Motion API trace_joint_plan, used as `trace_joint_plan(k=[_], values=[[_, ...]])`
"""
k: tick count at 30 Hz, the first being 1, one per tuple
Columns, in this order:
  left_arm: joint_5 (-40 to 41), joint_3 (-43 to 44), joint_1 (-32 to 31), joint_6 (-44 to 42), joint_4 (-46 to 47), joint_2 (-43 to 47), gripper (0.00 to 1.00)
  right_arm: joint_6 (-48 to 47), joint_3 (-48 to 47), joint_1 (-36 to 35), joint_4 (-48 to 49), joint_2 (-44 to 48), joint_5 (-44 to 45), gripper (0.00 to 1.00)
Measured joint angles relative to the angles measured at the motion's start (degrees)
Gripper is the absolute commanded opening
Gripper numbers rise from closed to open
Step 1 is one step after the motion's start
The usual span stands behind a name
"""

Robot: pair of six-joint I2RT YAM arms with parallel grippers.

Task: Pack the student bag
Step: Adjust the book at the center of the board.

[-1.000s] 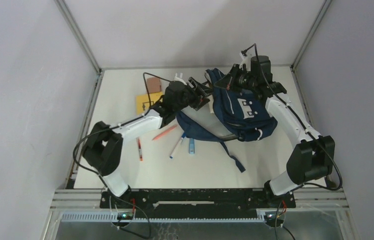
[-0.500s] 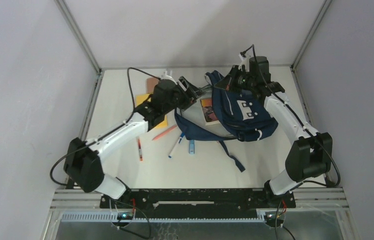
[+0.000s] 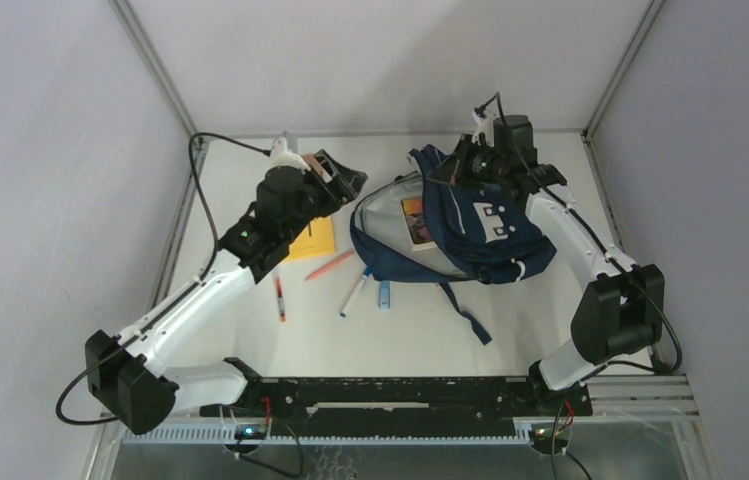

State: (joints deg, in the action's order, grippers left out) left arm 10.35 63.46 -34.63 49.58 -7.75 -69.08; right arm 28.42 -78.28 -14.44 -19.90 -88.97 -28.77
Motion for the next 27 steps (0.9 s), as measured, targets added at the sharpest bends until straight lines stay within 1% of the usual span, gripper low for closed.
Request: trace_joint_plan(k=[6,12,17,20,24,27], values=[[0.0,-3.8,0.7,-2.6,-2.3,0.5,0.80,-1.4,0.0,-2.6,-0.1,-0.9,1.8,0.00],[0.1,-4.5,1.8,-3.6,-3.2,1.6,0.80,-2.4,0.0,-5.3,0.0,-2.5,3.2,0.00],[1.2,-4.5,2.8,-4.1,-5.2,2.3,0.81,-2.4,0.0,-5.6,0.1,-3.4,3.4,0.00],[2.4,-4.5,3.5,-4.9,-7.0,2.4,0.90,-2.4,0.0,-4.7,0.4,-3.4,2.9,0.00],[5.5,-4.5,4.9,-6.3,-10.8,2.2,0.99,-2.4,0.2,-2.8,0.6,-3.1,0.9,0.00],[8.0,-4.5,8.1,-7.1,-13.6,0.8,1.00,-2.4,1.0,-1.6,0.9,-2.1,-0.2,0.00]])
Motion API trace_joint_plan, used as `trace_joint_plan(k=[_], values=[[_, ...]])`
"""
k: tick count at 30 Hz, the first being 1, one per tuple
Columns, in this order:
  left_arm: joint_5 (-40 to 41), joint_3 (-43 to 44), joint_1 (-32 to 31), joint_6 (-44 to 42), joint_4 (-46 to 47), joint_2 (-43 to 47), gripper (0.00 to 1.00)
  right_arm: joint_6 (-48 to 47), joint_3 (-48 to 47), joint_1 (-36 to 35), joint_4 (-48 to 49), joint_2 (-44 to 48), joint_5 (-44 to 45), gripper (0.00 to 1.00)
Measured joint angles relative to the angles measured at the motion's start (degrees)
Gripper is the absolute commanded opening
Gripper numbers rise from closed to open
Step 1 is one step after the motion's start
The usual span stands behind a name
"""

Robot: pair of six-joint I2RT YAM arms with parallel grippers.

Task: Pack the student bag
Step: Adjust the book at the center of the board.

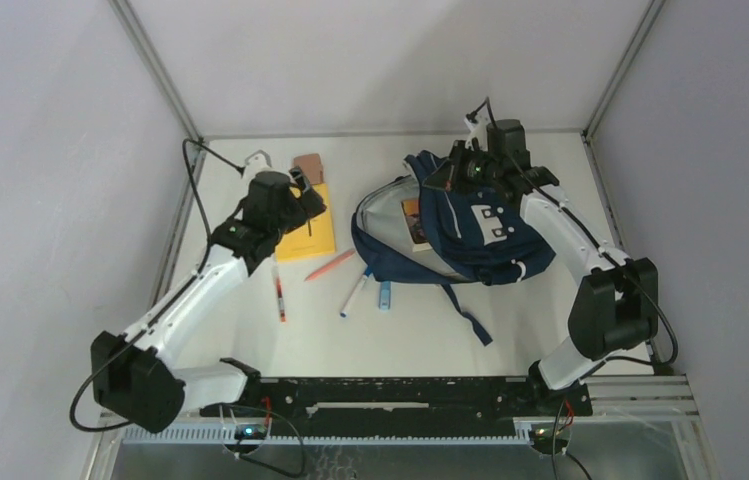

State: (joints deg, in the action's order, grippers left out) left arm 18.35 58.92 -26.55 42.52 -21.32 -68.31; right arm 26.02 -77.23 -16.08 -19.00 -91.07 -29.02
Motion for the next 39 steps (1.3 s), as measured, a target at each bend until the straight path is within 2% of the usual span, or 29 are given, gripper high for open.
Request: trace_joint_plan(k=[5,10,11,14,15,17,18,22,27,33,39], values=[[0.7,0.2,9.5,-2.6,-3.8,-7.9,1.00,-0.5,0.2,0.2,-0.1,0.6,-0.5,0.00],[0.3,0.6,12.6,-5.3,-8.4,-18.3,1.00,-2.9,0.2,-0.7,-1.1,0.6,2.5,0.00],[-0.3,0.6,12.8,-5.5,-8.9,-19.3,1.00,-3.6,0.2,-1.1,-1.7,0.6,4.2,0.04],[-2.5,0.6,14.1,-5.6,-9.4,-20.0,1.00,-5.8,0.2,-2.5,-3.5,0.3,10.2,0.50],[-3.1,0.6,14.8,-5.6,-9.2,-19.9,1.00,-6.5,0.2,-2.7,-3.8,0.2,11.2,0.62],[-4.5,0.6,16.8,-6.0,-9.0,-19.9,1.00,-8.0,0.2,-2.7,-4.5,0.1,12.8,0.77],[-5.1,0.6,17.6,-6.1,-9.0,-19.9,1.00,-8.2,0.2,-2.8,-4.6,0.1,13.4,0.80],[-7.9,0.7,21.1,-7.0,-8.5,-19.9,1.00,-9.1,-1.3,-6.3,-5.4,0.2,16.5,0.84],[-12.9,1.9,24.7,-8.1,-7.3,-20.0,1.00,-7.9,-11.7,-15.5,-4.6,-3.8,17.7,0.83],[-21.6,3.1,29.2,-8.2,-2.6,-22.8,0.99,-0.2,-25.8,-20.4,1.7,-20.1,11.1,0.79],[-25.8,5.5,30.1,-8.6,-0.5,-29.2,0.98,8.2,-32.5,-20.7,2.6,-38.2,6.4,0.77]])
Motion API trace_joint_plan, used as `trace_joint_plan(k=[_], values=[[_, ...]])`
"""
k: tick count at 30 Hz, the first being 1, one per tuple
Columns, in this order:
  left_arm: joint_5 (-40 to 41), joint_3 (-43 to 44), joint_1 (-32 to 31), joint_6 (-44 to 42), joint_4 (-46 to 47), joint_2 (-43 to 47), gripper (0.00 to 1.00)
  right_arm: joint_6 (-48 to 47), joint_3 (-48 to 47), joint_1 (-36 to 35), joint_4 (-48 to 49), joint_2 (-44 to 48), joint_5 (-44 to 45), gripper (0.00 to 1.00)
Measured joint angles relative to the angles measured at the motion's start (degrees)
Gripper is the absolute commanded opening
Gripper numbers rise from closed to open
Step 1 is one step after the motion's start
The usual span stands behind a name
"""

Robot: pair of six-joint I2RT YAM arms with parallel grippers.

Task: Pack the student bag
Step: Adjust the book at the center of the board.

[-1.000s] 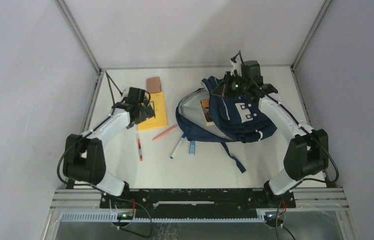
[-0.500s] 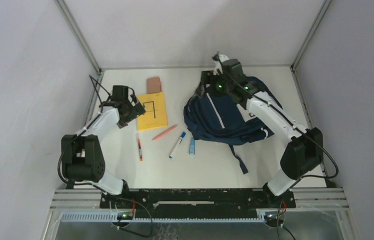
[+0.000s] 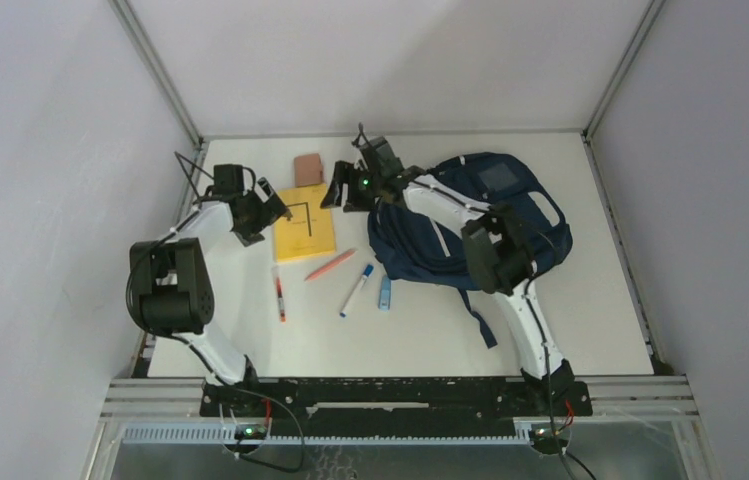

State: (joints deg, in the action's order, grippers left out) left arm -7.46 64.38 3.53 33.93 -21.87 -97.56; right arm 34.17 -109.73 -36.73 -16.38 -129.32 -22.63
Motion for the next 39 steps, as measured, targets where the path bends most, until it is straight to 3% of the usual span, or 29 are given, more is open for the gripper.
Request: trace_joint_plan(k=[5,14,33,39], values=[[-1.8,1.3,0.3,-0.5,0.4,-3.2,0.96,3.6,-7.2,-0.8,-4.0,-10.0,0.5,0.74],[-4.2,3.1,0.6,-1.4,1.5,-7.5,0.95,7.6,-16.5,-2.9,-6.3,-15.1,3.0,0.71],[-9.2,3.2,0.9,-1.5,3.8,-9.5,0.93,9.7,-20.3,-3.9,-9.2,-18.9,5.4,0.73],[-9.0,3.3,0.9,-2.0,3.6,-9.5,0.92,9.1,-16.5,-2.7,-7.1,-16.9,6.0,0.73]])
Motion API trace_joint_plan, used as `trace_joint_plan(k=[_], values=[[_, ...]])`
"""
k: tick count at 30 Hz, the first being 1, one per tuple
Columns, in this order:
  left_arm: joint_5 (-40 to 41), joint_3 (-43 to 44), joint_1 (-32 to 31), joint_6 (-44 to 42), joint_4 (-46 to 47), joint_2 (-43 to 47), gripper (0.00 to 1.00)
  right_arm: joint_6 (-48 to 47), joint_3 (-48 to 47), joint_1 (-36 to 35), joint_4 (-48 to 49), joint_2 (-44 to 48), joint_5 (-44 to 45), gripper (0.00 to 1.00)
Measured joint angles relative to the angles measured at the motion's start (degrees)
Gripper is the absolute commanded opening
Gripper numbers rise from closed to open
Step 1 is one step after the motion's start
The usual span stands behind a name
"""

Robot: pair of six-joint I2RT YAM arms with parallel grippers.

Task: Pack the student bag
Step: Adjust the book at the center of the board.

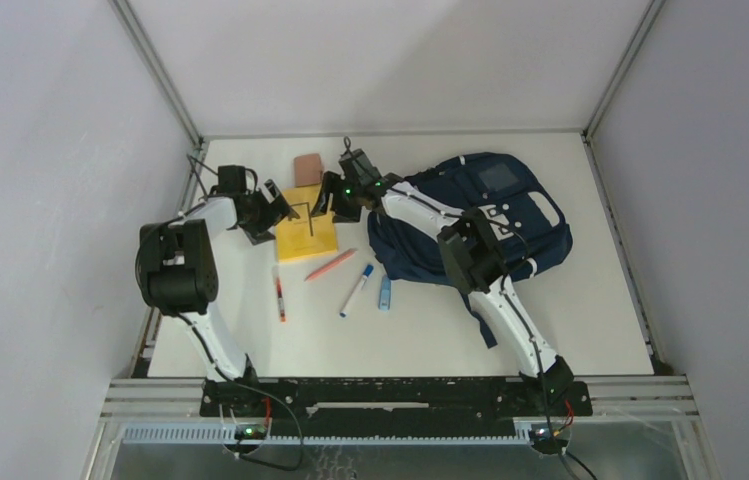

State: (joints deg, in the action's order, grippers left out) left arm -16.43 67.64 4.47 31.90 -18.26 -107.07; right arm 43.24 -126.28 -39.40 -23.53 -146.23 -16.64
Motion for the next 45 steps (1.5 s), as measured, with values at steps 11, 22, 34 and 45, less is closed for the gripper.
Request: trace_joint_plan(k=[11,22,34,45], values=[[0.2,0.0,0.0,0.0,0.0,0.0,0.92,-3.3,3.2,1.0,-1.4,1.3,2.7,0.74],[-2.1,0.1,0.2,0.7,2.3,-0.7,0.79,0.2,0.6,0.0,2.1,-1.7,-2.3,0.71],[-8.6,-7.7,0.9,7.7,12.3,13.5,0.62,5.4,9.3,2.3,14.3,0.3,-8.0,0.68],[-13.2,-10.2,-0.1,11.7,21.4,17.0,0.57,8.1,10.5,2.3,17.8,0.3,-10.6,0.68]])
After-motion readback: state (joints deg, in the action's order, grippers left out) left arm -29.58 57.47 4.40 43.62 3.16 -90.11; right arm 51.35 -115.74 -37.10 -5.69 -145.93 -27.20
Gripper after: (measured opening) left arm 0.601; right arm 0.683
